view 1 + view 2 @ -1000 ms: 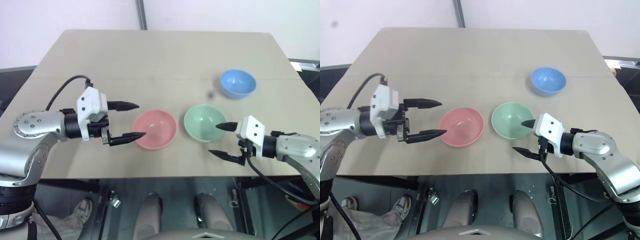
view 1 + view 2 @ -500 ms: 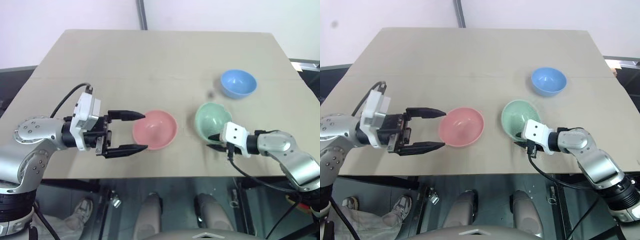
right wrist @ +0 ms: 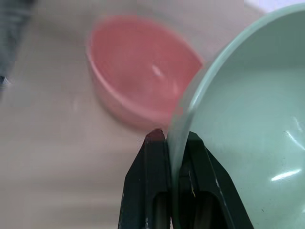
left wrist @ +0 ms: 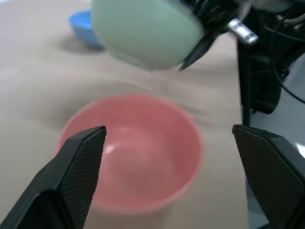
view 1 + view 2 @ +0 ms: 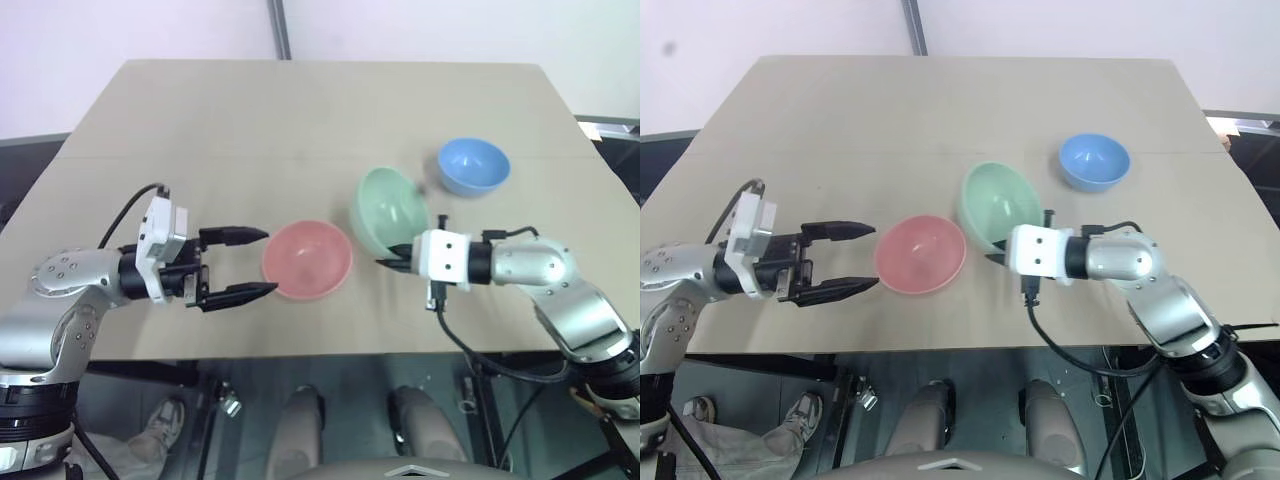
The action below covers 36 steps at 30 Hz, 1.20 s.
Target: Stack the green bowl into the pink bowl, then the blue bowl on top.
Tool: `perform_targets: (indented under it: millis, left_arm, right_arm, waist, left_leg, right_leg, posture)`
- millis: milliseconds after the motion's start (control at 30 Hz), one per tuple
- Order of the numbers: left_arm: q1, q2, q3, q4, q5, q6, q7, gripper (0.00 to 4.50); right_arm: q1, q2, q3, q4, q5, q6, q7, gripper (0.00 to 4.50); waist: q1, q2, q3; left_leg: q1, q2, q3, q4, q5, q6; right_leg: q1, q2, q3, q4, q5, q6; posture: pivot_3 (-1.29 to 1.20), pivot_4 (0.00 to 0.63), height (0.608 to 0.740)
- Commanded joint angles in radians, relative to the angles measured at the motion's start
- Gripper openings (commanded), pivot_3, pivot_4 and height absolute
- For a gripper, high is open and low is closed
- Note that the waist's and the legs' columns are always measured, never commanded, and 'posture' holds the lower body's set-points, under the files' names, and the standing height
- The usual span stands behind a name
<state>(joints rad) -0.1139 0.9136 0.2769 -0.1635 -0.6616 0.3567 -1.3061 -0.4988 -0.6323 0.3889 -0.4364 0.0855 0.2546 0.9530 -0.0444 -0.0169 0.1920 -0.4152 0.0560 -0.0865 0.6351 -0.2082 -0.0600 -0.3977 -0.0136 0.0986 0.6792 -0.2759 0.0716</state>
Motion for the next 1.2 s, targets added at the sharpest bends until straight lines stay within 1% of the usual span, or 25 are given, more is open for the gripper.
perform_targets:
  millis: [33,200,333,367,433,500,667,733,800,833,900,967,1000,1067,1200]
  left_arm:
    - [0.037,0.024,0.053,0.086,0.053,-0.091,-0.045,4.50]
    - [0.064,0.037,0.077,0.127,0.075,-0.126,-0.065,4.50]
    - [0.094,0.041,0.097,0.115,0.075,-0.129,-0.067,4.50]
    - [0.102,0.041,0.103,0.109,0.074,-0.127,-0.064,4.50]
    - [0.115,0.041,0.120,0.100,0.068,-0.120,-0.057,4.50]
    - [0.122,0.040,0.130,0.097,0.066,-0.119,-0.053,4.50]
    - [0.113,0.027,0.128,0.079,0.058,-0.111,-0.033,4.50]
    - [0.097,0.022,0.122,0.064,0.047,-0.101,-0.026,4.50]
    - [0.076,0.021,0.113,0.036,0.024,-0.078,-0.023,4.50]
    - [0.067,0.022,0.109,0.024,0.015,-0.069,-0.027,4.50]
    - [0.037,0.029,0.098,-0.009,-0.013,-0.039,-0.031,4.50]
    - [-0.018,0.039,0.090,-0.039,-0.054,0.006,-0.027,4.50]
    - [-0.035,0.047,0.089,-0.051,-0.071,0.027,-0.030,4.50]
    - [-0.048,0.058,0.088,-0.071,-0.084,0.050,-0.036,4.50]
    - [-0.021,0.072,0.108,-0.104,-0.103,0.083,-0.040,4.50]
  right_arm:
    - [-0.105,0.052,0.095,0.066,-0.065,-0.118,0.068,0.03]
    - [-0.212,0.154,0.150,0.241,-0.096,-0.180,0.108,0.03]
    - [-0.239,0.202,0.148,0.332,-0.125,-0.240,0.100,1.69]
    - [-0.240,0.209,0.135,0.339,-0.128,-0.254,0.088,2.26]
    - [-0.236,0.214,0.091,0.317,-0.115,-0.241,0.062,3.23]
    - [-0.222,0.219,0.027,0.253,-0.054,-0.178,0.044,3.23]
    - [-0.231,0.215,-0.183,0.102,0.121,0.067,-0.037,3.23]
    - [-0.242,0.169,-0.251,0.087,0.134,0.134,-0.058,3.23]
    - [-0.247,0.099,-0.283,0.127,0.072,0.152,-0.091,3.23]
    - [-0.250,0.068,-0.281,0.161,0.037,0.130,-0.099,3.23]
    - [-0.263,0.007,-0.253,0.271,-0.015,0.046,-0.070,3.23]
    - [-0.295,-0.025,-0.206,0.484,-0.107,-0.043,-0.095,3.23]
    - [-0.313,-0.028,-0.186,0.584,-0.143,-0.086,-0.108,3.23]
    - [-0.356,0.002,-0.177,0.776,-0.175,-0.161,-0.148,3.23]
    - [-0.450,0.045,-0.149,1.091,-0.242,-0.287,-0.194,3.23]
  waist:
    - [0.000,0.000,0.000]
    - [0.004,0.000,0.000]
    - [0.003,0.000,0.000]
    - [0.003,0.000,0.000]
    - [0.003,0.000,0.000]
    - [0.003,0.000,0.000]
    - [0.003,0.000,0.000]
    - [0.004,0.000,0.000]
    - [0.005,0.000,0.000]
    - [0.005,0.000,0.000]
    - [0.003,0.000,0.000]
    - [0.000,0.000,0.000]
    - [-0.003,0.000,0.000]
    - [-0.012,0.000,0.000]
    - [-0.030,0.002,0.002]
  left_leg:
    - [0.000,0.000,0.000,0.000,0.000,0.000]
    - [0.000,0.000,0.000,0.000,0.000,0.000]
    - [-0.001,0.000,0.000,0.000,0.000,0.000]
    - [-0.001,0.000,0.000,-0.001,0.000,0.000]
    - [-0.001,0.000,0.000,-0.001,0.000,0.000]
    - [-0.001,0.000,0.000,-0.001,0.000,0.000]
    - [-0.001,0.000,0.000,-0.001,0.000,0.000]
    - [-0.001,0.000,0.000,-0.001,0.000,0.000]
    - [-0.001,0.000,0.000,-0.001,0.000,0.000]
    - [-0.001,0.000,0.000,-0.001,0.000,0.000]
    - [-0.001,0.000,0.000,-0.001,0.000,0.000]
    - [-0.001,0.000,0.001,-0.001,0.000,0.000]
    - [-0.001,0.000,0.001,-0.001,0.000,0.000]
    - [-0.001,0.000,0.001,-0.001,0.000,0.000]
    - [-0.002,0.000,0.003,-0.003,0.000,0.000]
  right_leg:
    - [0.000,0.000,0.000,0.000,0.000,0.000]
    - [-0.001,0.000,-0.001,0.001,0.000,0.000]
    - [-0.001,0.000,-0.001,0.000,0.000,0.000]
    - [-0.001,0.000,-0.001,0.000,0.000,0.000]
    - [-0.001,0.000,-0.001,0.000,0.000,0.000]
    - [-0.002,0.000,-0.001,0.001,0.000,0.000]
    - [-0.002,0.000,-0.001,0.001,0.000,0.000]
    - [-0.002,0.000,-0.001,0.001,0.000,0.000]
    - [-0.002,0.000,-0.001,0.001,0.000,0.000]
    - [-0.002,0.000,-0.001,0.001,0.000,0.000]
    - [-0.002,0.000,-0.001,0.000,0.000,0.000]
    - [-0.002,0.000,0.000,0.000,0.000,0.000]
    - [-0.002,0.000,0.000,0.000,0.000,0.000]
    - [-0.003,0.000,0.000,0.001,0.000,0.000]
    - [-0.004,-0.001,0.002,0.000,0.000,0.000]
  posture:
    - [0.00,0.150,0.740]
    - [0.00,0.150,0.740]
    - [0.00,0.150,0.740]
    - [0.00,0.150,0.740]
    - [0.00,0.150,0.740]
    - [0.00,0.150,0.740]
    - [0.00,0.150,0.740]
    - [0.00,0.150,0.740]
    - [0.00,0.150,0.740]
    - [0.00,0.150,0.740]
    - [0.00,0.150,0.740]
    - [0.00,0.150,0.740]
    - [0.00,0.150,0.740]
    - [0.00,0.150,0.740]
    - [0.00,0.150,0.740]
